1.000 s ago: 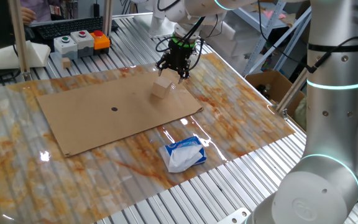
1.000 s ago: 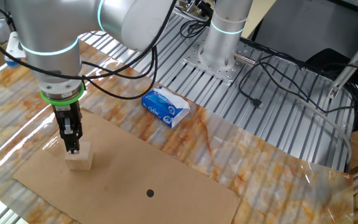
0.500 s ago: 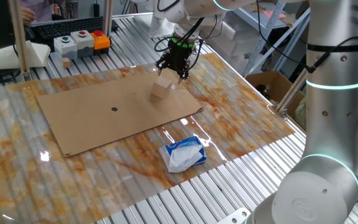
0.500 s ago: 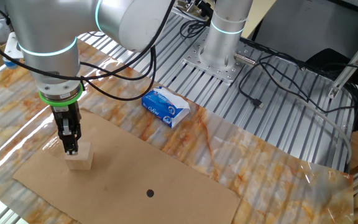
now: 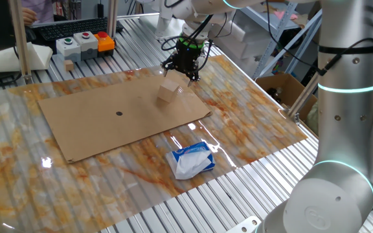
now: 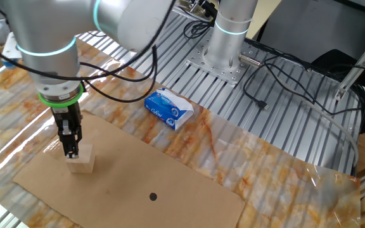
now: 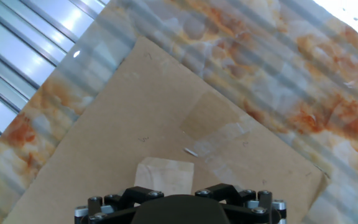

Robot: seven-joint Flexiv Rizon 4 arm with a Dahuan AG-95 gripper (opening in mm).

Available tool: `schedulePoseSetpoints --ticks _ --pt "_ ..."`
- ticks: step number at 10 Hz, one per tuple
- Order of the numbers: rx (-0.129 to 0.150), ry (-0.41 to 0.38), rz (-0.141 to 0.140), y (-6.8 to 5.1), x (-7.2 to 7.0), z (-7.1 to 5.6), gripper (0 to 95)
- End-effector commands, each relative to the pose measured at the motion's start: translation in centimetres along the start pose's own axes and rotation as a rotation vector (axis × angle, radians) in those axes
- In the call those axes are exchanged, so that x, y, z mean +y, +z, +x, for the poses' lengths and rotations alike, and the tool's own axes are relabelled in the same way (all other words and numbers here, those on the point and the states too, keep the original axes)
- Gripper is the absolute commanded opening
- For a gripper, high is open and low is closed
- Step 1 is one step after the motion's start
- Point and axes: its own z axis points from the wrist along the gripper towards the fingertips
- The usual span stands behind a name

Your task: Hold a small block with the gripper and sweep it from left to right on the table

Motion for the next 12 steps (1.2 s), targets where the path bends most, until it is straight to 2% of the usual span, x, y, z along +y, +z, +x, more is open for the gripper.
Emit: schedulePoseSetpoints --ticks 1,2,6,9,12 --pt "-0.009 0.011 0.009 -0.1 -0.1 0.2 95.0" --pt "-0.001 0.012 0.006 -0.1 -0.1 0.2 95.0" --pt "-0.004 0.012 0.011 0.0 -0.1 0.2 95.0" --pt "-0.024 0.011 0.023 1.1 0.4 0.4 95.0" --pt "-0.021 0.012 0.019 1.9 0.6 0.5 95.0"
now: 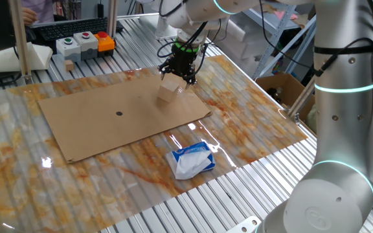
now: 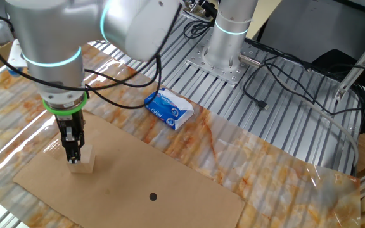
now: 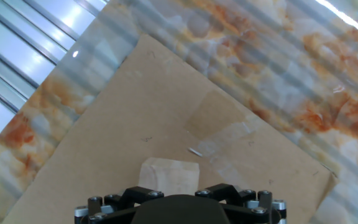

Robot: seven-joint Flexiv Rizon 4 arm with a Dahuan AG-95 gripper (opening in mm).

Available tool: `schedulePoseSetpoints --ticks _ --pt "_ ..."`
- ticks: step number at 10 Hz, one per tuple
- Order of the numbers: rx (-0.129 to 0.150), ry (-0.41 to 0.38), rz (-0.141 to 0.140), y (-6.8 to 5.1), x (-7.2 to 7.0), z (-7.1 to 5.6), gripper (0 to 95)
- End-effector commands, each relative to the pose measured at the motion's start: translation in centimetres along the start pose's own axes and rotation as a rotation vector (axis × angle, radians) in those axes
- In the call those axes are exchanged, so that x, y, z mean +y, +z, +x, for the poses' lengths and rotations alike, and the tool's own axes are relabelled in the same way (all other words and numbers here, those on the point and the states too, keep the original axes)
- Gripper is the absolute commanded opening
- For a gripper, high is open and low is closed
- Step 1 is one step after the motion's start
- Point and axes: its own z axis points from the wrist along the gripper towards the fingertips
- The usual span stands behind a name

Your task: Hold a small block with the gripper and sweep it from left to right on the table

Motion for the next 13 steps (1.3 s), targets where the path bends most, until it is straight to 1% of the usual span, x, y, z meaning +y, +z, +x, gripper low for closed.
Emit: schedulePoseSetpoints --ticks 1,4,5,8,9,11,12,13 --pt "-0.001 0.006 0.003 0.5 0.3 -0.2 95.0" --pt "-0.001 0.006 0.003 1.2 0.5 -0.2 95.0" --pt "-0.002 0.011 0.003 1.9 0.6 -0.2 95.0" --pt "-0.004 0.019 0.002 2.9 0.8 -0.1 95.0" --pt "-0.005 0.022 0.001 3.0 0.8 -0.1 95.0" --pt "-0.001 0.028 -0.002 3.7 0.9 -0.1 95.0" --pt "-0.004 0.037 -0.004 4.0 1.0 -0.1 76.0" --pt "-0.010 0.048 -0.007 4.2 1.0 -0.1 76.0"
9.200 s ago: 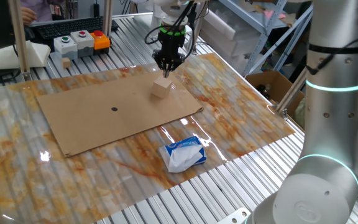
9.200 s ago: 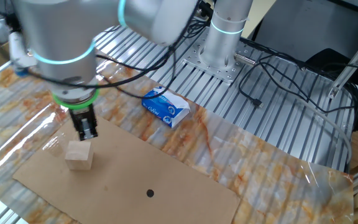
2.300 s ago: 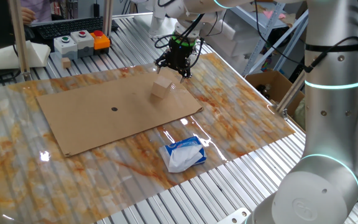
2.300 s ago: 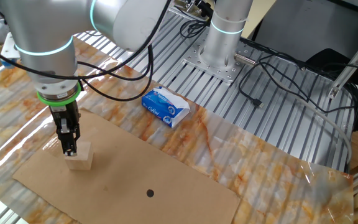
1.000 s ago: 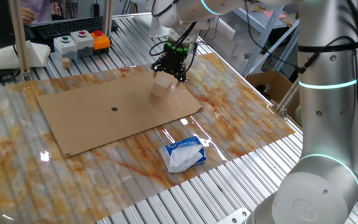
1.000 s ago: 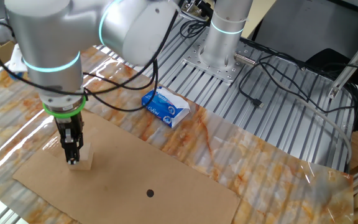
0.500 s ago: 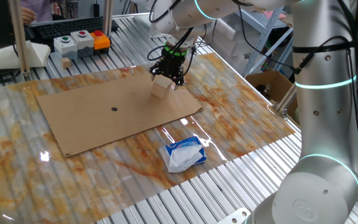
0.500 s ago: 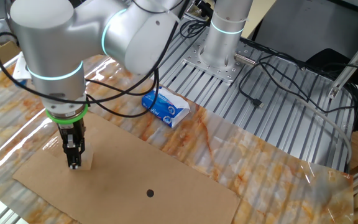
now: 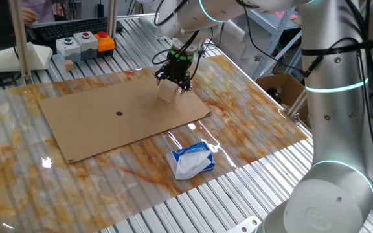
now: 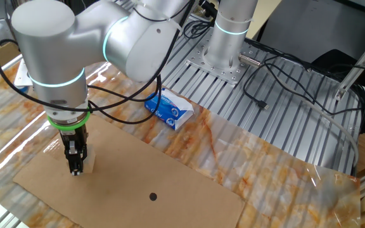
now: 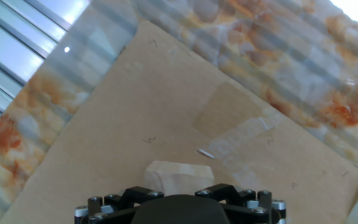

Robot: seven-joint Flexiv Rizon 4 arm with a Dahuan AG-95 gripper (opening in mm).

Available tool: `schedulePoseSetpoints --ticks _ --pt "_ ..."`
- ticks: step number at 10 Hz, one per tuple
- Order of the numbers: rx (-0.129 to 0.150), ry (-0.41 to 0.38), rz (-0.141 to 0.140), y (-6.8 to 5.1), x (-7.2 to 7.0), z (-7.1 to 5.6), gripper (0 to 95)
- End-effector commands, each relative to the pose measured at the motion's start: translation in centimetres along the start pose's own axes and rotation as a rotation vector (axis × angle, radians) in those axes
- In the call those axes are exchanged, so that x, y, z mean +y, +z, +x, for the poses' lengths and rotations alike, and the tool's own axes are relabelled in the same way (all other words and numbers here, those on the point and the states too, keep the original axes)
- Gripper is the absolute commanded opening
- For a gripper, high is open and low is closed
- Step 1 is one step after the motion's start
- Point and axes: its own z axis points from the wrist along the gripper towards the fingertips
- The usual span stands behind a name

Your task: Hold a small block with the gripper and sweep it from left to right on the table

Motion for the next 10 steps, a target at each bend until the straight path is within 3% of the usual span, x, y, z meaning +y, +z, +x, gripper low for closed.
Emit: schedulePoseSetpoints --ticks 1,3,5,8,9,10 --pt "-0.006 0.015 -0.005 0.13 -0.02 0.04 76.0" --pt "-0.014 0.031 -0.017 0.35 0.00 0.04 76.0" --pt "-0.015 0.036 -0.020 0.37 0.01 0.04 38.0" --pt "-0.011 0.043 -0.022 0.39 0.01 0.04 38.0" --pt "-0.011 0.044 -0.022 0.39 0.01 0.04 19.0" --pt "-0.009 0.044 -0.022 0.37 0.02 0.07 19.0"
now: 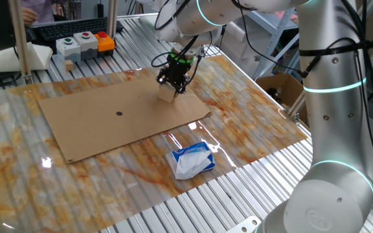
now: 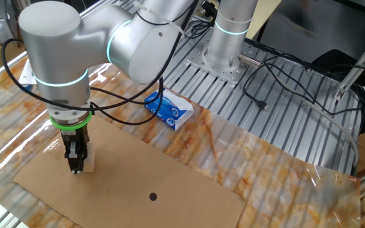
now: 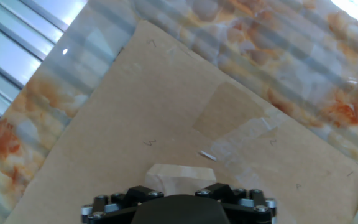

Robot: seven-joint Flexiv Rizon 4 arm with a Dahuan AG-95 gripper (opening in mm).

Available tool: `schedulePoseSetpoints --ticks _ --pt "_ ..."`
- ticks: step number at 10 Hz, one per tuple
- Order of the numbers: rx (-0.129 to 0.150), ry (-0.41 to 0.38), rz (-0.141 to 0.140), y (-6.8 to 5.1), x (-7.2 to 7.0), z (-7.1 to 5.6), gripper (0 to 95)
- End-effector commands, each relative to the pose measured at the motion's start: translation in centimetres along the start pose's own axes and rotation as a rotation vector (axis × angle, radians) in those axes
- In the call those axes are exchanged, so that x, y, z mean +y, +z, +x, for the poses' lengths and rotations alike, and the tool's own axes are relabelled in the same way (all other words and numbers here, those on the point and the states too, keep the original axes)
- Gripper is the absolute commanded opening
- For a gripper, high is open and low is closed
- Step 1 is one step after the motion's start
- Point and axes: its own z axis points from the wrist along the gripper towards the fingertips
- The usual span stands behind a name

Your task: Hold a small block with the gripper and sweep it from left to right on the table

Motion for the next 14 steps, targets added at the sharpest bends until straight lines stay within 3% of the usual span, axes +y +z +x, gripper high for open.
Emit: schedulePoseSetpoints --ticks 1,5,10,12,14 --pt "0.004 -0.001 -0.002 0.0 0.0 0.1 0.0" --pt "0.009 -0.001 -0.003 0.1 0.0 0.2 0.0" --pt "0.009 -0.011 -0.002 -0.2 0.3 1.0 0.0" --pt "0.002 -0.005 0.000 0.6 0.4 1.5 0.0" --pt "0.013 -0.006 0.010 0.3 0.5 1.9 0.0"
